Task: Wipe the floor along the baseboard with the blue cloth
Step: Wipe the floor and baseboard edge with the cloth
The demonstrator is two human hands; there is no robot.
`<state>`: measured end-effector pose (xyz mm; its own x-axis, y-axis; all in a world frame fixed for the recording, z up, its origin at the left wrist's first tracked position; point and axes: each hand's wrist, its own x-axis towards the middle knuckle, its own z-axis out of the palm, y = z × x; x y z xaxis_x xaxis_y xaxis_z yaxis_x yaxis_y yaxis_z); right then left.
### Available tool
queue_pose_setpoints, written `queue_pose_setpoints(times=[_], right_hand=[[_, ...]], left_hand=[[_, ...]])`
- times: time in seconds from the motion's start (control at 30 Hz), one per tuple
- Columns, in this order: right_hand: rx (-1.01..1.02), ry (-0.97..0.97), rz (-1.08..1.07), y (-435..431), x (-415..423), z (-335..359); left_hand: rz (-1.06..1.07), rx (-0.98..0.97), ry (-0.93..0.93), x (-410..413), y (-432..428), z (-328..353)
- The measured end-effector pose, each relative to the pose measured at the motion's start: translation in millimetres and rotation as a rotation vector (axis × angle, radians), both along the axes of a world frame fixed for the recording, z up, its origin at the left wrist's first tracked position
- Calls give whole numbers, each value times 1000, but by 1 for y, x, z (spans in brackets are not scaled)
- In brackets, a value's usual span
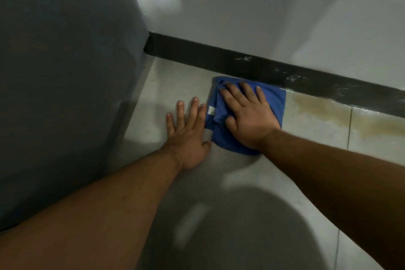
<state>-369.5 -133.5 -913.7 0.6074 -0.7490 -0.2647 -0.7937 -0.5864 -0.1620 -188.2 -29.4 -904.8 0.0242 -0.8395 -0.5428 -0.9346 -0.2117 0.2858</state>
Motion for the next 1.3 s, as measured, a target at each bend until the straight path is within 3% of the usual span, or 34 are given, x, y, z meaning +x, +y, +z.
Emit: queue_pose_setpoints(times=[0.13,0.27,0.4,0.63,0.83,0.97,1.13,1.3], right_hand=[[-24,-41,-55,-13,-9,-4],[-56,-75,-224,4,-33,-8],[-61,-52,-340,23,-71,-8],[-50,21,-309,82,-89,-9],[-58,-39,-191,31,-85,-8],[-88,-24,-319,9,-100,-10],[-108,5,-527,41,-110,-11],[-33,30,-272,44,-96,-3]], left_hand=[[36,-53,-6,-3,3,2],[117,-304,-42,-24,5,6],[22,-434,19,-53,-8,5],[-31,-487,-68,-67,-26,-14],[-38,-489,-94,-68,-28,-17],[-47,-481,-109,-68,-27,-15],[-45,-481,-131,-69,-27,-13],[-41,-500,-121,-72,-28,-14]])
